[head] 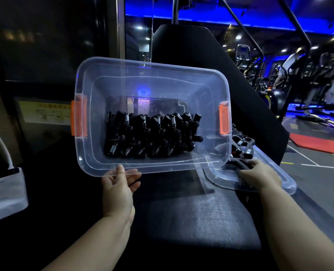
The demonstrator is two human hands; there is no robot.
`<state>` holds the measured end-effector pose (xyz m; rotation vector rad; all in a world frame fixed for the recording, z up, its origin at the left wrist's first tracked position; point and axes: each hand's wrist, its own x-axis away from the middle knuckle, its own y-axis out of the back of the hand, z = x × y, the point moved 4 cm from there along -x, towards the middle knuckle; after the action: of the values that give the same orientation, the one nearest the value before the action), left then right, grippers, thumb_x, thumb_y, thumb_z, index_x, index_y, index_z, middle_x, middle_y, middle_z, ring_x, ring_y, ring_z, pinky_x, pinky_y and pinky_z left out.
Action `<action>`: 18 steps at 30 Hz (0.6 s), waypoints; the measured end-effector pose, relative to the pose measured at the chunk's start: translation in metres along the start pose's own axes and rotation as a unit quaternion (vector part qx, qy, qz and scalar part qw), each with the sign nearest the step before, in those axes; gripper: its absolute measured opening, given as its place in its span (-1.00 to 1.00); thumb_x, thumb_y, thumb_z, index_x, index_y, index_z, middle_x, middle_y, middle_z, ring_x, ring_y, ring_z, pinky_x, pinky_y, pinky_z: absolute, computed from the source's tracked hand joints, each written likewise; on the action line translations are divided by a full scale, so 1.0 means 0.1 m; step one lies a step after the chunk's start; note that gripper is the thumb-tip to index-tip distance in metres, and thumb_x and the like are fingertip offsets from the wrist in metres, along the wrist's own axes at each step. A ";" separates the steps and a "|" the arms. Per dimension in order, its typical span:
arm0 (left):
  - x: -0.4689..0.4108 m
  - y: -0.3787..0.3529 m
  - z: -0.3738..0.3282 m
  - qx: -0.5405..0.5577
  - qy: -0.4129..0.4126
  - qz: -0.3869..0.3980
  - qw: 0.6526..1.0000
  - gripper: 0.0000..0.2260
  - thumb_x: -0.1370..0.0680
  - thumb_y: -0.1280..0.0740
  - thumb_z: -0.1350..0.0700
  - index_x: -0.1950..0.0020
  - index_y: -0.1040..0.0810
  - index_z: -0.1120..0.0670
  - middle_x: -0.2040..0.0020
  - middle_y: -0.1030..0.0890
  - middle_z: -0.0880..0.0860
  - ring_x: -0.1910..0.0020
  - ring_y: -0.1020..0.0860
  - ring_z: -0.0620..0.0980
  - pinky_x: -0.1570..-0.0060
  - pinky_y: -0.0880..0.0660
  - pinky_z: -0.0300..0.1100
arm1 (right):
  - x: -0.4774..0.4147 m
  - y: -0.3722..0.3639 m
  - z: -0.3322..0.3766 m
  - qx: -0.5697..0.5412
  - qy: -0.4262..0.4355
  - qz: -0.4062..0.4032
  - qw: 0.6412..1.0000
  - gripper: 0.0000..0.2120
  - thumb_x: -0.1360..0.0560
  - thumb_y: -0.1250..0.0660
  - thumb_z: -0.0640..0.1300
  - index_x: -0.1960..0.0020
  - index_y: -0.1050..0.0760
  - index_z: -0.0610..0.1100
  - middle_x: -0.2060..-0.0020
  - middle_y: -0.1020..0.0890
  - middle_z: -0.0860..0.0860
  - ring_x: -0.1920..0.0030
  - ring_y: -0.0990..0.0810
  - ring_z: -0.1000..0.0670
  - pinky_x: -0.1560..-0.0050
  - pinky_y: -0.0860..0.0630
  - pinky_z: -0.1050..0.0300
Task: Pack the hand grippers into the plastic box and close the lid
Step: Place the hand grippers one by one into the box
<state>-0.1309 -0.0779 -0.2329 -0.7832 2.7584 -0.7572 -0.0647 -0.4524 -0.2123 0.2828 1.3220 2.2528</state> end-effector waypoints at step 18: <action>0.00 -0.01 0.00 -0.002 -0.008 -0.005 1.000 -0.90 -0.65 -0.13 0.02 0.03 -0.33 -0.01 0.19 -0.63 0.06 0.20 -0.61 -0.03 0.20 -0.49 -0.18 | 0.23 0.04 0.21 0.129 0.140 0.032 0.981 -0.30 -0.34 -0.19 0.50 -0.40 -0.31 0.23 -0.34 -0.48 0.01 -0.38 -0.38 -0.11 -0.42 0.03 -0.31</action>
<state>-0.1308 -0.0789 -0.2326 -0.8003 2.7459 -0.7434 -0.0769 -0.4258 -0.2000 0.0990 1.7817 2.2333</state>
